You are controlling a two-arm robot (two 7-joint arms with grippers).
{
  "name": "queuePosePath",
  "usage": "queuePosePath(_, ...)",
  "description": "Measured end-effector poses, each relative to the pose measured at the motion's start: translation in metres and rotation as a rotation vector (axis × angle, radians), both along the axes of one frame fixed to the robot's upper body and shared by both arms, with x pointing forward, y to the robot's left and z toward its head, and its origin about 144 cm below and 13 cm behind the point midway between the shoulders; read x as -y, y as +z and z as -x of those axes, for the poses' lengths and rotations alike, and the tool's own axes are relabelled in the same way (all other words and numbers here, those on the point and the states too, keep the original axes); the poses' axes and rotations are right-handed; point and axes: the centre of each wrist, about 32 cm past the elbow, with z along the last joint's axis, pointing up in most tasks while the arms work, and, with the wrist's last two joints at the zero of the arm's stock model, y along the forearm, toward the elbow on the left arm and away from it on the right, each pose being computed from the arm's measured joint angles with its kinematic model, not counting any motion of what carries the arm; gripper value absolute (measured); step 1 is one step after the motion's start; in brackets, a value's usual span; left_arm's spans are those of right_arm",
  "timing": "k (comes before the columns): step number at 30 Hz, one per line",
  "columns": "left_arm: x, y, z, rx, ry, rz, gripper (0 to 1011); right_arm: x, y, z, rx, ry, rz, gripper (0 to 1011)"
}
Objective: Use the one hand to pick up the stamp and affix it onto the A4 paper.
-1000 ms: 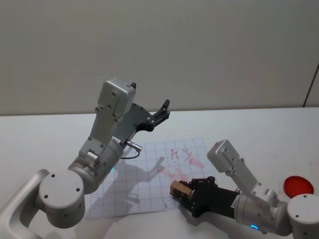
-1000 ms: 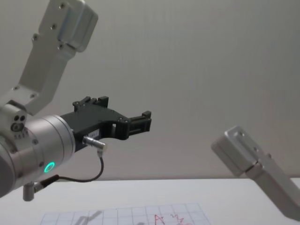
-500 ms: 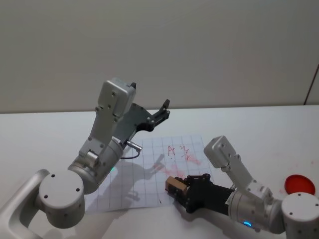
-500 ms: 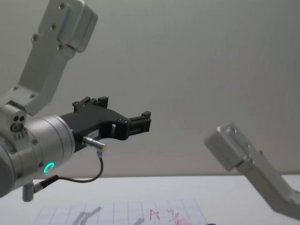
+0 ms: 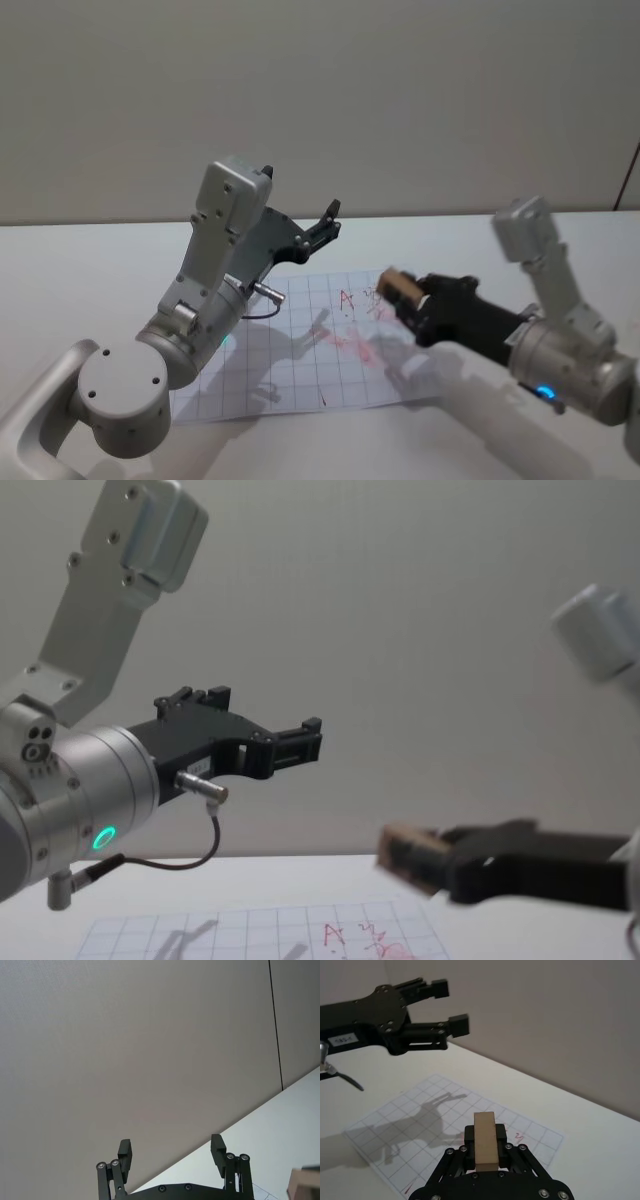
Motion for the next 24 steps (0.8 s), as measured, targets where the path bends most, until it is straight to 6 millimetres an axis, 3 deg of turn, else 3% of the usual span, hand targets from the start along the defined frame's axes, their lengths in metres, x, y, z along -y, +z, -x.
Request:
queuePosePath(11, 0.0, 0.0, 0.0, 0.0, 0.0, 0.0, 1001, 0.044, 0.02, 0.015, 0.027, -0.167, -0.017, 220)
queuePosePath(17, 0.0, 0.0, 0.0, 0.0, 0.0, 0.0, 1001, 0.065, 0.022, 0.025, 0.036, -0.248, -0.002, 220)
queuePosePath(24, 0.0, 0.0, 0.0, 0.0, 0.0, 0.0, 1001, 0.094, 0.014, 0.051, 0.041, -0.369, 0.045, 220)
